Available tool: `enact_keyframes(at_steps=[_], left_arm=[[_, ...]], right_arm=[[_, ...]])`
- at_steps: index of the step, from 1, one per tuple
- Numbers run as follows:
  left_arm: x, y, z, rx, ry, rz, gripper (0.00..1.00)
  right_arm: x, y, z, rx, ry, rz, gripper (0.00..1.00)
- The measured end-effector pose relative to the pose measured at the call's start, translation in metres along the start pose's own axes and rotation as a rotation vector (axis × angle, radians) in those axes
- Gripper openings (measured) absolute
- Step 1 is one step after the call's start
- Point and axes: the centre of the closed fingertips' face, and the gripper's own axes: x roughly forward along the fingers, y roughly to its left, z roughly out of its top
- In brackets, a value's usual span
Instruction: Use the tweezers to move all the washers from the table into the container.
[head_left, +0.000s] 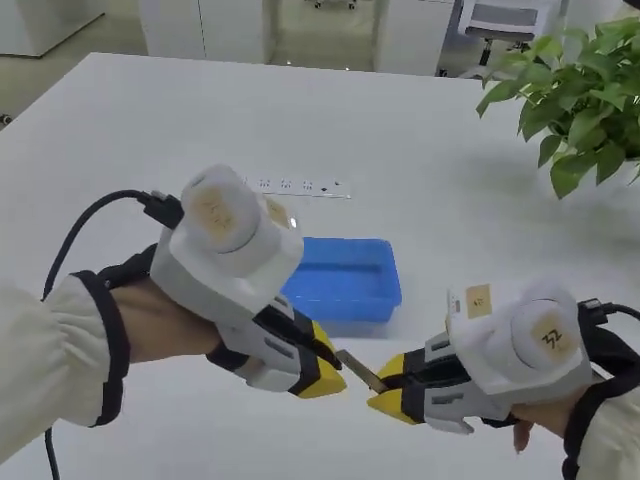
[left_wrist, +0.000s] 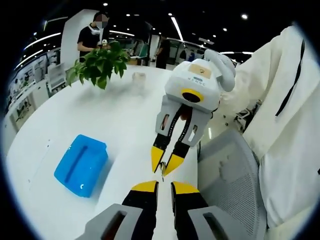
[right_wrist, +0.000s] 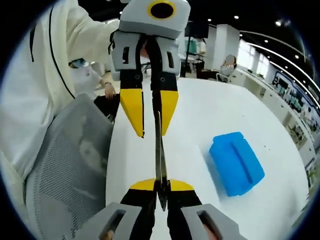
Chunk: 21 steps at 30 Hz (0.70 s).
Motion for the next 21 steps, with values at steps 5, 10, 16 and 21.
enact_keyframes(at_steps=[5,10,16,21], left_arm=[[0.012,0.004,-0.008,-0.032,0.047,-0.008,0.05],[0.025,0.014,-0.025,-0.069,0.103,0.007,0.00],[0.037,0.033,-0.049,-0.040,0.154,0.076,0.00],[0.053,0.045,-0.068,0.069,0.227,0.141,0.00]], right_arm=[[0.010,-0.002,-0.010,-0.055,0.082,0.013,0.04],[0.022,-0.005,-0.020,-0.097,0.143,0.022,0.04],[0.033,-0.019,-0.030,-0.099,0.179,-0.007,0.06],[0.047,-0.031,-0.040,0.020,0.205,-0.026,0.07]])
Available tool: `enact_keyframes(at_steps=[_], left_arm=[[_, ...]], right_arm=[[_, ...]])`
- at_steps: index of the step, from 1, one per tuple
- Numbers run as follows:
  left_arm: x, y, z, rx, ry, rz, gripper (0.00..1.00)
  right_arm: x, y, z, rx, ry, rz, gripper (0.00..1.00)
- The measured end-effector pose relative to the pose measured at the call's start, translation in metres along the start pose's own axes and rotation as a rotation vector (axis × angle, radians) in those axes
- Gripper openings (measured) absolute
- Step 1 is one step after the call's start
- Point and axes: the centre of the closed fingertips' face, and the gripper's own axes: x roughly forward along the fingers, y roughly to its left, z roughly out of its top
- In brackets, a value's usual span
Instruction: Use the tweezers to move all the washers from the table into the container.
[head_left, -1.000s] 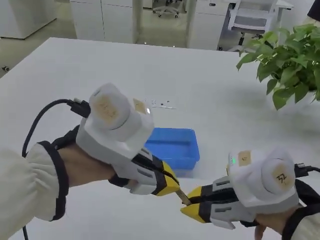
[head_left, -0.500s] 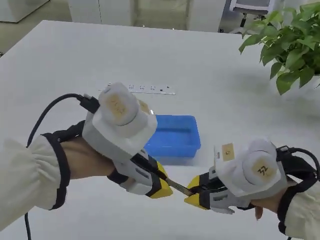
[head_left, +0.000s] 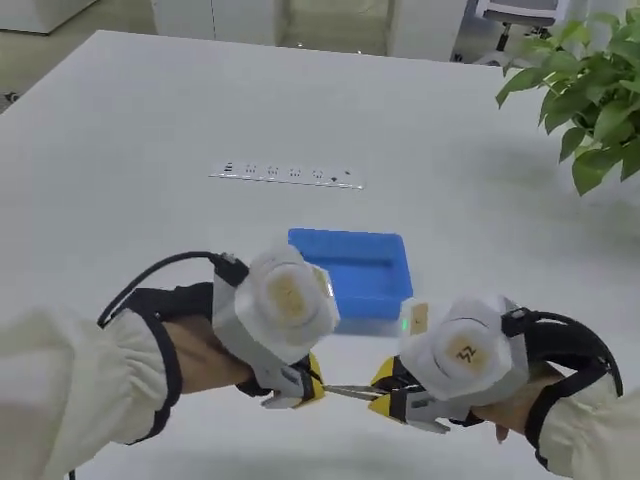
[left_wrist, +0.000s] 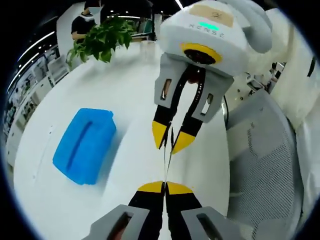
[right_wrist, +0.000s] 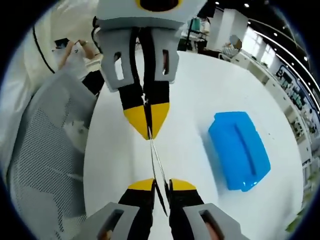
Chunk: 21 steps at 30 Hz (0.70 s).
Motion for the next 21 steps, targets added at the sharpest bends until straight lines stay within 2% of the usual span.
enact_keyframes(at_steps=[2,6,7,8,9,10,12,18,20,21], left_arm=[[0.006,0.008,-0.004,0.059,0.022,0.040,0.00],[0.018,0.011,-0.011,0.083,0.024,0.032,0.00],[0.022,0.014,-0.015,0.091,0.034,0.042,0.00],[0.025,0.015,-0.017,0.095,0.042,0.045,0.00],[0.025,0.018,-0.026,0.089,0.081,0.054,0.00],[0.029,0.019,-0.026,0.094,0.062,0.051,0.00],[0.033,0.020,-0.030,0.112,0.075,0.052,0.00],[0.039,0.025,-0.036,0.161,0.111,0.046,0.00],[0.041,0.026,-0.039,0.182,0.129,0.046,0.00],[0.043,0.027,-0.042,0.196,0.154,0.041,0.00]], right_arm=[[0.007,-0.002,-0.005,0.001,0.001,-0.010,0.07],[0.015,-0.006,-0.010,0.059,-0.010,-0.029,0.09],[0.017,-0.011,-0.013,0.079,-0.014,-0.063,0.10],[0.019,-0.011,-0.014,0.070,-0.009,-0.069,0.12],[0.022,-0.013,-0.019,0.092,0.005,-0.085,0.16],[0.024,-0.012,-0.020,0.105,0.003,-0.082,0.17],[0.025,-0.011,-0.021,0.127,-0.003,-0.084,0.16],[0.008,-0.008,-0.017,0.274,-0.086,-0.135,0.20],[-0.002,-0.008,-0.016,0.344,-0.129,-0.174,0.22],[-0.006,-0.006,-0.017,0.372,-0.147,-0.185,0.22]])
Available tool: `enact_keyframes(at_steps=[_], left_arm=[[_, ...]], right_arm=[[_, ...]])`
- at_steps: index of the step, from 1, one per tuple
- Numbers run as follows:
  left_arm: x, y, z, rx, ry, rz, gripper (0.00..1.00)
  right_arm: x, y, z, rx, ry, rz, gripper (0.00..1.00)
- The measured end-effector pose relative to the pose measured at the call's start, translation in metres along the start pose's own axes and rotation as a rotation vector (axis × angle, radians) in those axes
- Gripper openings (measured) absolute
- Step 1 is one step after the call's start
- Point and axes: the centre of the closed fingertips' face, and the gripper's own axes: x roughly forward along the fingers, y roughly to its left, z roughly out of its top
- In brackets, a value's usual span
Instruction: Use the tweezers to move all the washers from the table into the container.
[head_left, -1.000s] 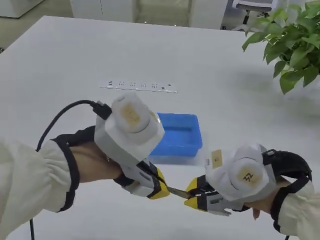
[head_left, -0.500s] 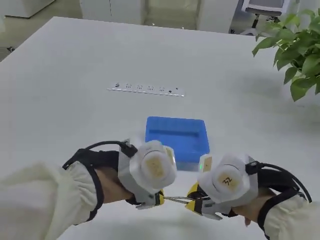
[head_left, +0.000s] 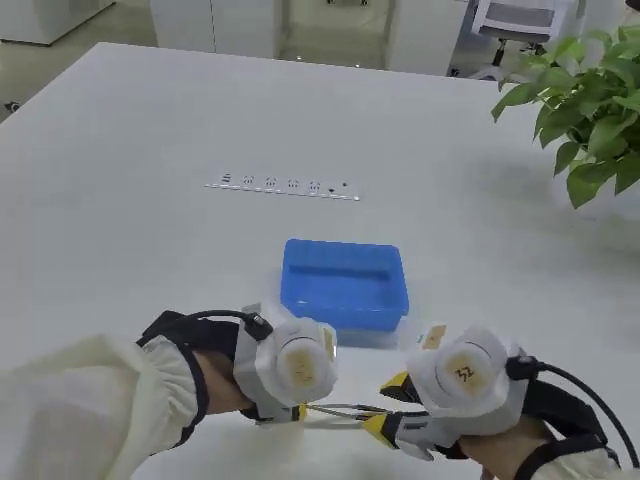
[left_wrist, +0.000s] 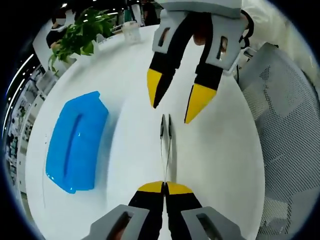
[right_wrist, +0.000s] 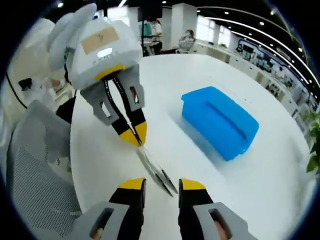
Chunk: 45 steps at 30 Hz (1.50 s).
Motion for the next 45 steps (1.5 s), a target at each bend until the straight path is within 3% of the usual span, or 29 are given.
enact_keyframes(at_steps=[2,4,9,11,13,16,20,23,25,27,30,33,37,40,43,45], left_arm=[[0.002,0.000,0.001,0.009,-0.003,0.004,0.00],[0.004,-0.001,0.000,0.005,0.005,-0.004,0.00],[0.004,-0.001,0.001,-0.008,0.019,-0.020,0.00],[0.004,-0.003,0.001,-0.012,0.017,-0.038,0.00],[0.003,-0.006,0.003,-0.029,0.012,-0.055,0.06],[0.003,0.001,0.003,-0.037,0.016,-0.015,0.14],[0.001,0.010,0.000,-0.130,0.002,0.019,0.25],[-0.001,0.019,-0.006,-0.175,0.001,0.061,0.40],[-0.003,0.025,-0.009,-0.215,-0.024,0.099,0.49],[-0.007,0.032,-0.015,-0.266,-0.030,0.157,0.58],[-0.014,0.034,-0.023,-0.323,-0.050,0.206,0.68],[-0.026,0.032,-0.030,-0.433,-0.098,0.235,0.75],[-0.045,0.021,-0.035,-0.569,-0.182,0.263,0.97],[-0.060,0.012,-0.041,-0.632,-0.229,0.306,0.99],[-0.078,-0.003,-0.046,-0.765,-0.305,0.332,0.99],[-0.090,-0.010,-0.054,-0.826,-0.324,0.371,0.99]], right_arm=[[-0.010,-0.002,-0.003,0.060,-0.037,-0.041,0.25],[-0.019,-0.003,-0.011,0.120,-0.041,-0.064,0.29],[-0.054,-0.015,-0.005,0.276,-0.185,-0.169,0.43],[-0.067,-0.019,-0.006,0.303,-0.209,-0.211,0.48],[-0.076,-0.024,-0.005,0.298,-0.236,-0.256,0.59],[-0.094,-0.023,-0.005,0.301,-0.260,-0.307,0.65],[-0.117,-0.024,-0.002,0.333,-0.336,-0.383,0.78],[-0.130,-0.024,-0.006,0.340,-0.346,-0.430,0.85],[-0.132,-0.023,-0.012,0.354,-0.350,-0.438,0.87],[-0.133,-0.024,-0.018,0.373,-0.347,-0.450,0.90],[-0.146,-0.030,-0.020,0.377,-0.382,-0.506,0.96],[-0.151,-0.033,-0.019,0.396,-0.411,-0.517,0.99],[-0.155,-0.035,-0.020,0.409,-0.428,-0.531,0.99],[-0.152,-0.033,-0.022,0.425,-0.434,-0.522,0.99],[-0.148,-0.028,-0.024,0.416,-0.425,-0.514,0.99],[-0.146,-0.025,-0.024,0.413,-0.424,-0.507,0.99]])
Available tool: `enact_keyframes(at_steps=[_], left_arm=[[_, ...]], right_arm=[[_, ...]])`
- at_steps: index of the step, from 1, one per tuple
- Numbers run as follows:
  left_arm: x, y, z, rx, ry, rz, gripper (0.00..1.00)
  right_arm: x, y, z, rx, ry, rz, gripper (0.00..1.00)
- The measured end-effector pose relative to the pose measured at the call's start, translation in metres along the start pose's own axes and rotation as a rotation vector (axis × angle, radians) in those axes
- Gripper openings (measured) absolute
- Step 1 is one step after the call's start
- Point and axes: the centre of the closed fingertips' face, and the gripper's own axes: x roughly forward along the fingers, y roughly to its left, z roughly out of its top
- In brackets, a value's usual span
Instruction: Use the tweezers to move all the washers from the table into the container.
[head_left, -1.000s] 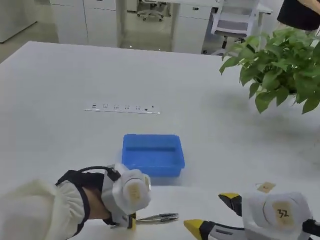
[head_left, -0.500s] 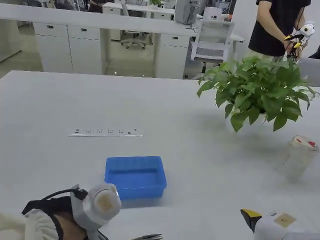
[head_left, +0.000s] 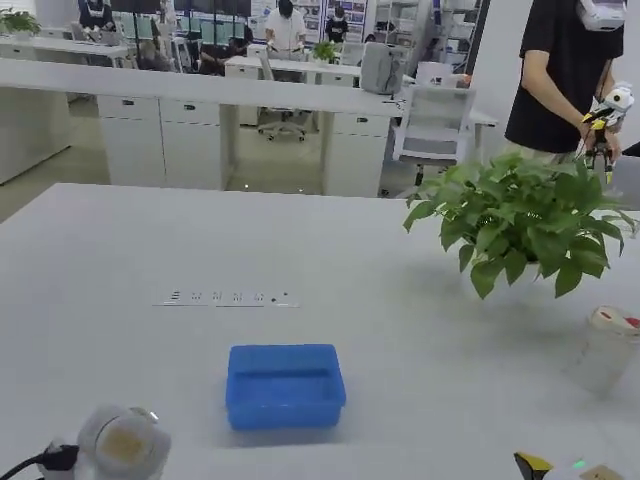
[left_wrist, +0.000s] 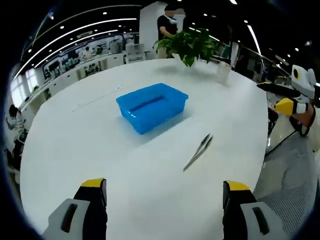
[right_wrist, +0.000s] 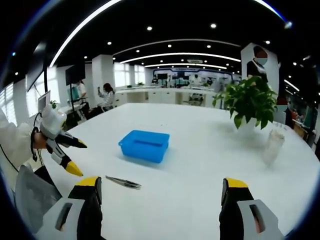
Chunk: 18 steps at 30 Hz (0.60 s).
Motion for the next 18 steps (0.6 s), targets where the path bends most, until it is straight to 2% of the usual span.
enact_keyframes(at_steps=[4,7,11,14,18], left_arm=[[-0.030,0.006,0.000,-0.036,-0.065,0.078,0.99],[-0.054,0.009,0.004,-0.110,-0.118,0.123,0.99],[-0.084,0.012,0.011,-0.111,-0.182,0.201,0.99],[-0.098,0.013,0.015,-0.122,-0.219,0.230,0.99],[-0.110,0.016,0.019,-0.173,-0.270,0.274,0.99]], right_arm=[[0.002,0.007,-0.001,0.004,0.004,0.019,0.99],[0.003,0.009,0.000,0.009,0.000,0.021,0.99],[0.004,0.011,-0.001,0.016,-0.004,0.027,0.99],[0.004,0.013,-0.002,0.003,0.001,0.031,0.99],[0.003,0.011,-0.003,-0.002,0.001,0.027,0.99]])
